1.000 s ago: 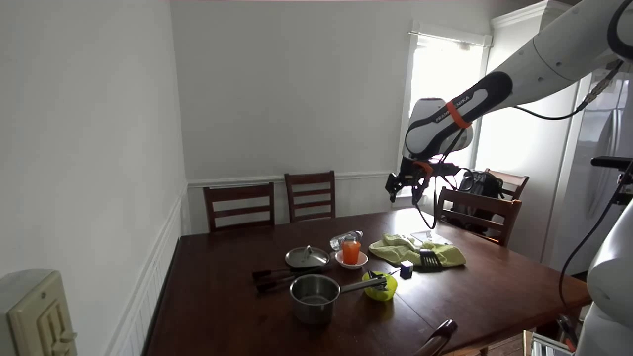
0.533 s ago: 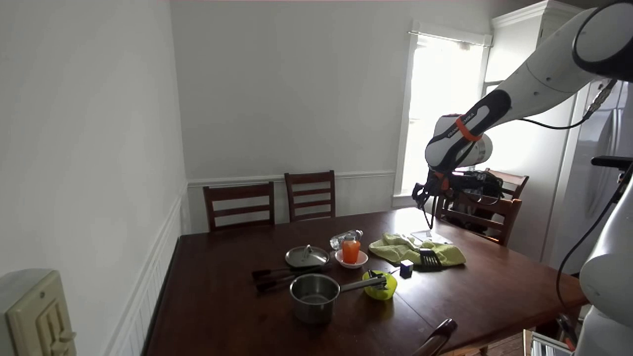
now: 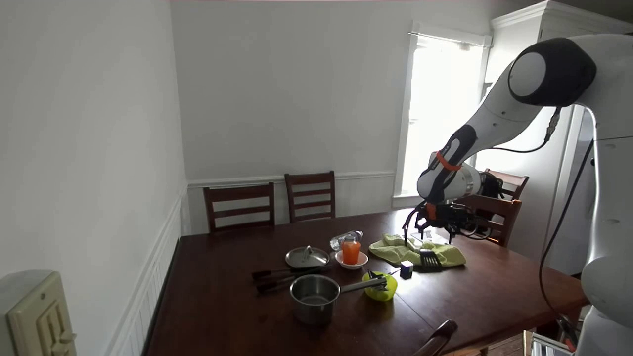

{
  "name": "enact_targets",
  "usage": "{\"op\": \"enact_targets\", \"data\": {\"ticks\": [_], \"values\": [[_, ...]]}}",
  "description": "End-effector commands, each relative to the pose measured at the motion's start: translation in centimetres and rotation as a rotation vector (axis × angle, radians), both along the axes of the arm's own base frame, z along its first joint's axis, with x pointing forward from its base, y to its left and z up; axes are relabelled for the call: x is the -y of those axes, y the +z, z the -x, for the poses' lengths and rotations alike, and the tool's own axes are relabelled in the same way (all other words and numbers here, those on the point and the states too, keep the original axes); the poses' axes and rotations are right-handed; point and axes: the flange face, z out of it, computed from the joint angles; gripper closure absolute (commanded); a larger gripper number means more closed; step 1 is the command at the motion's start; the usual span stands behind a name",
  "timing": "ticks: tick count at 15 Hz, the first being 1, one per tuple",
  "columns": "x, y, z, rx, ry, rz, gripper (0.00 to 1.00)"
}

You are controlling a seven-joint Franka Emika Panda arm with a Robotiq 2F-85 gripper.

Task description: Pick up the leggos and put them in the yellow bowl

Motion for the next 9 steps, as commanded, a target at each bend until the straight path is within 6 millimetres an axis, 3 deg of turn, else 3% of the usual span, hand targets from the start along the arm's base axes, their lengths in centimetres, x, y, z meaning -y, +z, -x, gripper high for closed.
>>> {"op": "enact_targets", "data": {"ticks": [1, 3, 5, 9], "values": [[0.1, 0.0, -0.2, 0.002, -0.004, 0.001, 0.00], [0.3, 0.2, -0.3, 0.007, -0.009, 0.005, 0.00], [0.6, -0.7, -1.0, 0.078, -0.163, 0.007, 0.00], [1.4, -5.4, -2.0, 0.171, -0.349, -0.005, 0.00]]}}
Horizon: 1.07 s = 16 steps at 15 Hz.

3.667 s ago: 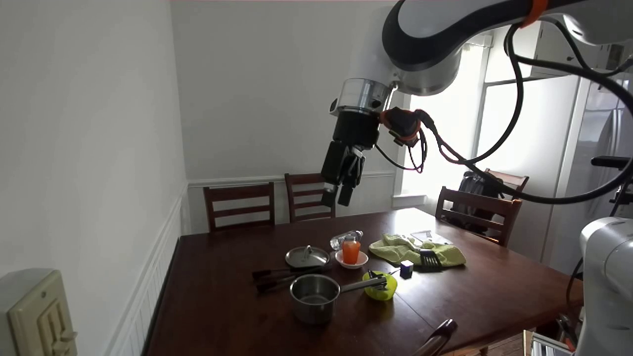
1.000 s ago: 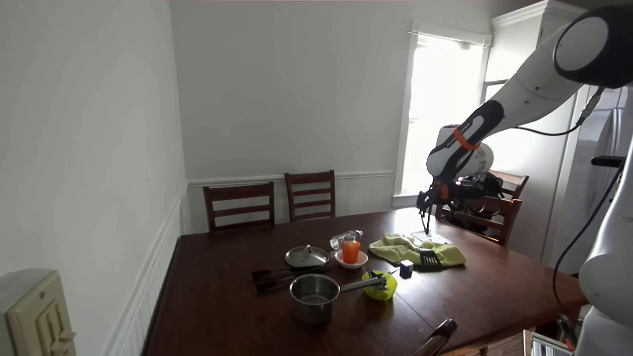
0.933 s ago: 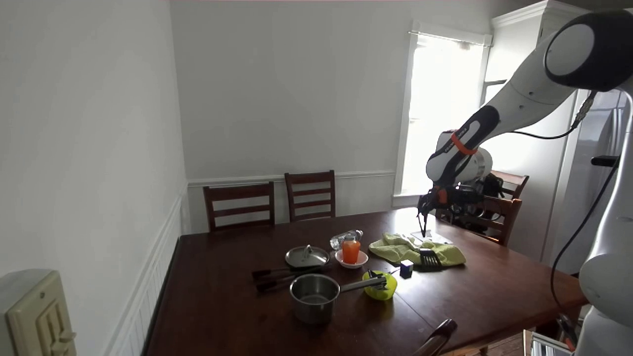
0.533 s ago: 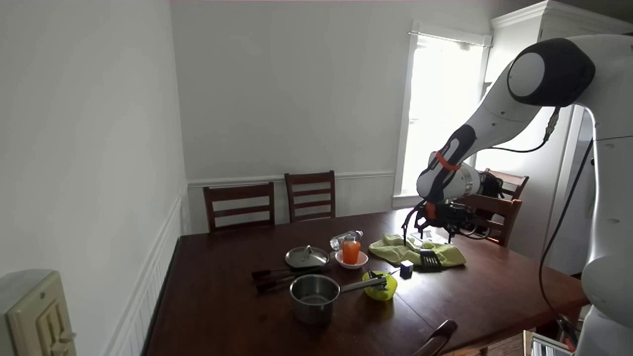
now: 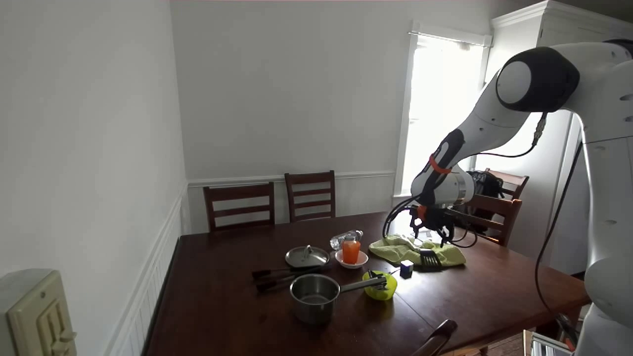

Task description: Pick up the leggos and put them in the yellow bowl

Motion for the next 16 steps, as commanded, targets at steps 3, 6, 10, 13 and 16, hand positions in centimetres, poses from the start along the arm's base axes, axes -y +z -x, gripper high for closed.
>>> {"op": "enact_targets", "data": {"ticks": [3, 6, 10, 13, 16], "values": [[1.8, -7.7, -2.2, 0.093, -0.289, -0.010, 0.00], [2.1, -10.3, -3.8, 0.137, -0.408, -0.037, 0.00], [2.5, -11.2, -6.0, 0.122, -0.402, -0.101, 0.00], [3.5, -11.5, -7.1, 0.093, -0.400, -0.165, 0.00], [4.2, -11.9, -7.2, 0.049, -0.405, -0.207, 0.34]]}}
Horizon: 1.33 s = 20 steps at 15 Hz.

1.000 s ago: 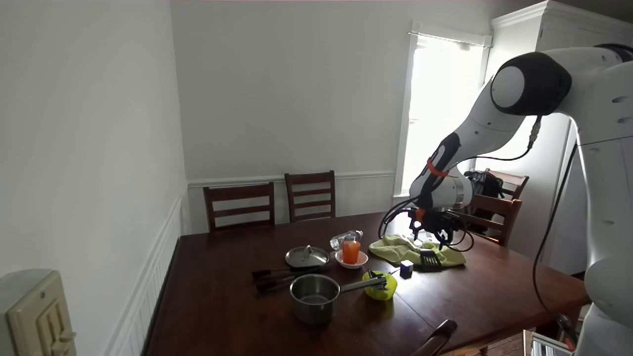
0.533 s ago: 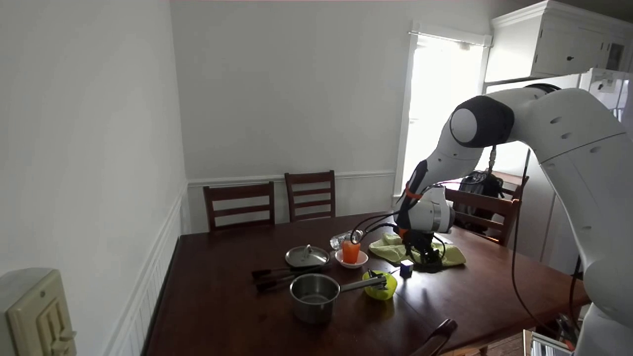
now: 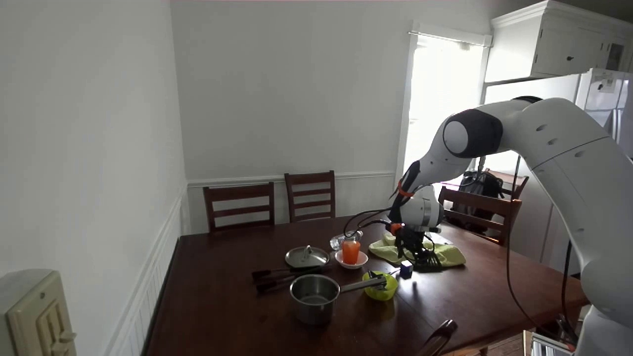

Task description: Pick up the leggos and put them in the yellow bowl

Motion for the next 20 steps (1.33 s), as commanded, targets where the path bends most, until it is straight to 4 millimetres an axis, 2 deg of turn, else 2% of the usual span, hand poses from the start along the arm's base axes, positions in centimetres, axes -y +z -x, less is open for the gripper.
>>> {"op": "enact_targets", "data": {"ticks": [1, 7, 8, 11, 14, 18, 20], "values": [[1.5, -0.7, -0.4, -0.018, -0.026, -0.065, 0.43], [2.2, -0.6, -0.1, -0.041, -0.040, -0.082, 0.84], [1.9, 0.5, 0.1, -0.031, -0.029, -0.070, 0.89], [0.6, 4.3, 0.0, 0.027, 0.053, -0.016, 0.89], [-3.1, 7.5, -2.2, 0.106, 0.225, -0.053, 0.89], [-11.4, 7.7, -5.0, 0.135, 0.427, -0.167, 0.89], [-14.6, 6.8, -5.5, 0.130, 0.524, -0.240, 0.89]]}}
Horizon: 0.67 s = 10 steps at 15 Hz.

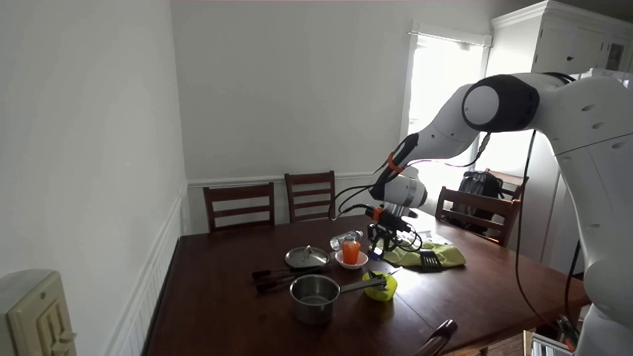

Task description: Pick up the leggos and put them in the yellow bowl

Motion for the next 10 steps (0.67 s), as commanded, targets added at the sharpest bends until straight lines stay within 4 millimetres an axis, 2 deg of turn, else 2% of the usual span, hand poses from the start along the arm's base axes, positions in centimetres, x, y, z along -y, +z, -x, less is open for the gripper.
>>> {"op": "enact_targets", "data": {"ticks": [1, 4, 10], "values": [[-5.0, -1.1, 0.5, -0.009, 0.172, -0.117, 0.89], [-6.5, -2.1, 1.5, -0.062, 0.299, -0.208, 0.89], [-3.9, -0.9, 3.5, -0.058, 0.321, -0.198, 0.89]]}}
